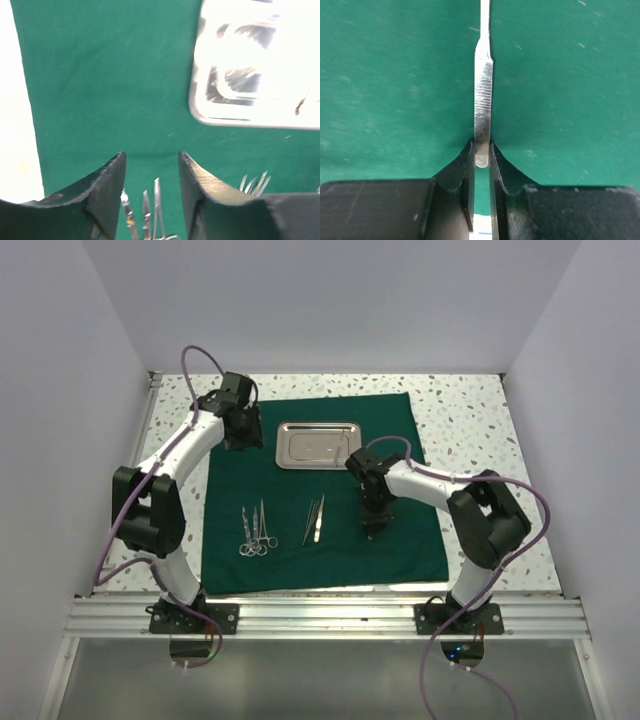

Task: Open and lay out the surgical kit
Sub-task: Place the medical item in the surgical kit.

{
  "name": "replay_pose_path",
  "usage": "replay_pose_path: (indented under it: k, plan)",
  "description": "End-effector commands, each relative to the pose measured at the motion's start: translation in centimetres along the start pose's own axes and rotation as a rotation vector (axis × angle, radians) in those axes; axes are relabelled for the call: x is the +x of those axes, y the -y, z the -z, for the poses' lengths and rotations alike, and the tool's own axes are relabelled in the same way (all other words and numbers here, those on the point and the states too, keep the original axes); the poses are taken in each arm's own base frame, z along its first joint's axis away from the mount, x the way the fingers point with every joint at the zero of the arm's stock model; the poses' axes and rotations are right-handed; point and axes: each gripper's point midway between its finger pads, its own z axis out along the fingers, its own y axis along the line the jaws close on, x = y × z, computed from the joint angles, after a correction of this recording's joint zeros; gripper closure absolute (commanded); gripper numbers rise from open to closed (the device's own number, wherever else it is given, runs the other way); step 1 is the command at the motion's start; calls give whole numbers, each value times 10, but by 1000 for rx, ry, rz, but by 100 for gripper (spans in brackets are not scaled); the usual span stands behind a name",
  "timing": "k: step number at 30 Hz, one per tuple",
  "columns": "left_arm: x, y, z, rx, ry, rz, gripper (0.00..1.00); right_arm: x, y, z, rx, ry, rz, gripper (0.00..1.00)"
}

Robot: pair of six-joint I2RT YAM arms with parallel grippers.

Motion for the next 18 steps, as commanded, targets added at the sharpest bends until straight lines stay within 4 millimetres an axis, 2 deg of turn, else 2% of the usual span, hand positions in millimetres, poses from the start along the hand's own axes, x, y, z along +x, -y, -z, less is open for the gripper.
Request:
replay_pose_path:
  k: [1, 2, 3, 4, 5, 6, 7, 8, 9, 10, 11, 12, 13, 14, 18]
  plan:
    - [-22, 22, 4, 10, 35, -13, 48, -17, -21, 6, -96, 82, -19, 100]
    - [-24, 29, 4, 13, 38, -22, 46, -16, -19, 5, -90, 75, -9, 99]
    - [-34, 35, 6, 22, 59, -15, 45, -12, -16, 4, -72, 54, -3, 74]
    - [-34, 39, 0, 21, 51, -15, 45, -11, -14, 4, -65, 50, 3, 59]
    - [-35, 45, -1, 26, 48, -22, 45, -11, -14, 6, -63, 49, 17, 48]
    - [-43, 53, 2, 39, 66, -22, 45, -11, -11, 9, -50, 48, 22, 42]
    - [-42, 58, -8, 36, 52, -30, 45, -13, -11, 16, -54, 62, 29, 34]
    - [-40, 68, -9, 45, 48, -47, 45, -19, -13, 23, -58, 83, 35, 32]
    - [-48, 79, -7, 59, 68, -57, 45, -20, -9, 29, -38, 87, 41, 31]
    - [-43, 87, -18, 60, 49, -78, 45, -24, -8, 36, -32, 105, 46, 31]
    - [-38, 103, -19, 76, 48, -117, 45, -35, -12, 50, -42, 143, 57, 31]
    - [-43, 112, -18, 74, 72, -144, 45, -35, -8, 58, -28, 141, 61, 31]
    - [-36, 120, -30, 67, 54, -168, 45, -40, -6, 66, -16, 164, 66, 31]
    - [-30, 133, -33, 76, 50, -196, 45, -50, -8, 81, -30, 203, 71, 30]
    - [-12, 155, -55, 93, 20, -227, 46, -60, 6, 112, -19, 235, 51, 30]
